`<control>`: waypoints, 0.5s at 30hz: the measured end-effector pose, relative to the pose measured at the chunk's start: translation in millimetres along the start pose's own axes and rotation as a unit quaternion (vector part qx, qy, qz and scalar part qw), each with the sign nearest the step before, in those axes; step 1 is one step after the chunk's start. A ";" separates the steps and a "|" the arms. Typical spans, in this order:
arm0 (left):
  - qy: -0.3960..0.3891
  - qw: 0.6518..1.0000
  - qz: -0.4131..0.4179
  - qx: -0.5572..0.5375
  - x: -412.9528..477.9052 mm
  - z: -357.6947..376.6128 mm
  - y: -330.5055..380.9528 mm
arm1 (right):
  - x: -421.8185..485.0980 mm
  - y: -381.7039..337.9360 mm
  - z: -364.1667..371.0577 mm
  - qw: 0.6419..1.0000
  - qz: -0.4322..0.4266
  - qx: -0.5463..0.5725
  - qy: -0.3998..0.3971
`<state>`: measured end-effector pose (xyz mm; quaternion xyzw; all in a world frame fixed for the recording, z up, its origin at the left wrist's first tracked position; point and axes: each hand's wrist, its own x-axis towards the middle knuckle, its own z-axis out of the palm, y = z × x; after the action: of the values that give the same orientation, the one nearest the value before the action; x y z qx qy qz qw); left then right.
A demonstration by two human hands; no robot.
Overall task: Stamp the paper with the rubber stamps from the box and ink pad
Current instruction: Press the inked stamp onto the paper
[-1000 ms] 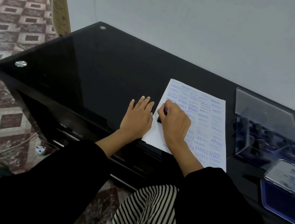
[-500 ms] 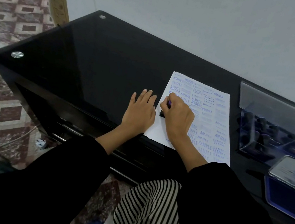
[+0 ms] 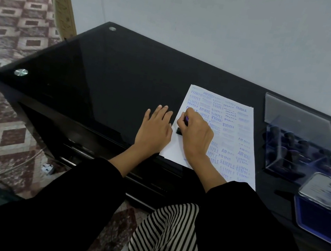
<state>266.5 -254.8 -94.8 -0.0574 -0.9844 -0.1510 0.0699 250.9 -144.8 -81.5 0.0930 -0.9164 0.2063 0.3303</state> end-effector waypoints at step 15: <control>-0.014 1.000 -0.001 0.001 -0.6 -2.0 1.7 | 10.6 26.5 -26.3 0.985 0.141 0.098 -0.025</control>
<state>267.6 -253.9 -92.5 -0.0582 -0.9855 -0.1489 0.0560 249.6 -109.8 -64.8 0.0004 -0.9036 0.3375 0.2639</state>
